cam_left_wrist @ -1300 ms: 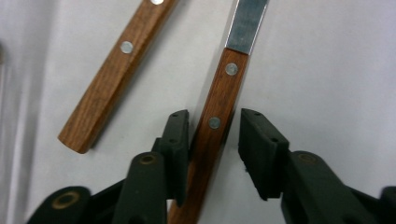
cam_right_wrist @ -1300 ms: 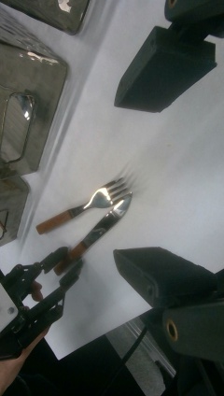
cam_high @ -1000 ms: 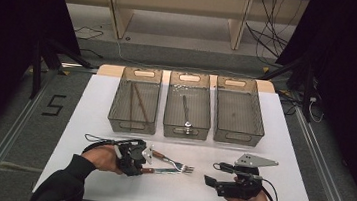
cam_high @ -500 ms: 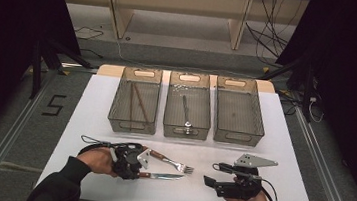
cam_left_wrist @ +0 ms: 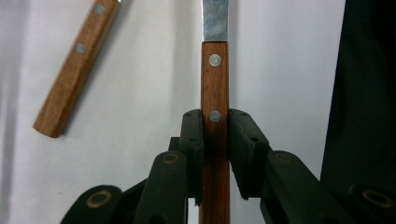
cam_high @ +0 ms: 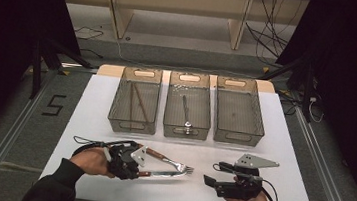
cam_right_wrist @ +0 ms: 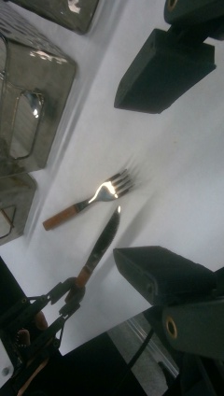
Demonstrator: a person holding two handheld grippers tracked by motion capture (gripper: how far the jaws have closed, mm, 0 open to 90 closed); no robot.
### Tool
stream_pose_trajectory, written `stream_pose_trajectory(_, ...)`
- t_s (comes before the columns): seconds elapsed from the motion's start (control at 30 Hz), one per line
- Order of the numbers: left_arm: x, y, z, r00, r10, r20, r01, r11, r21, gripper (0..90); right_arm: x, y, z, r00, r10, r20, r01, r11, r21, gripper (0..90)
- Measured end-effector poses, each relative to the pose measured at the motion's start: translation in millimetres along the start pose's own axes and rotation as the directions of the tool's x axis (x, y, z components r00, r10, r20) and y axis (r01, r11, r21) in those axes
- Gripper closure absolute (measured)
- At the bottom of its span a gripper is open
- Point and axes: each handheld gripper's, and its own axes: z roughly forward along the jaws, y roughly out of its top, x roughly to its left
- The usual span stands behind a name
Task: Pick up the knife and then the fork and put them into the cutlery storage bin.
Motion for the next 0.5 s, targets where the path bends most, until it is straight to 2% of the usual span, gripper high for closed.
stream_pose_trajectory(0.17, 2.9, 4.7, -7.2, 0.9981, -0.058, -0.021, 0.058, 0.9979, -0.028, 75.7, 3.0, 1.7, -5.3, 0.9996, -0.02, 0.019, 0.02, 0.999, -0.035, 23.9)
stream_pose_trajectory(0.27, 4.6, 7.8, -8.3, 0.9933, -0.11, -0.035, 0.108, 0.9931, -0.044, 75.6, 6.3, 3.3, -7.4, 0.9991, -0.035, 0.023, 0.036, 0.998, -0.052, 23.9)
stream_pose_trajectory(0.4, 6.1, 11.3, -7.0, 0.9869, -0.153, -0.051, 0.151, 0.9872, -0.052, 75.7, 9.0, 3.9, -8.3, 0.9985, -0.045, 0.03, 0.047, 0.997, -0.06, 23.9)
stream_pose_trajectory(0.5, 8.2, 15.7, -6.9, 0.9798, -0.192, -0.054, 0.188, 0.9796, -0.07, 75.6, 8.8, 3.4, -8.7, 0.9985, -0.044, 0.033, 0.046, 0.997, -0.06, 23.9)
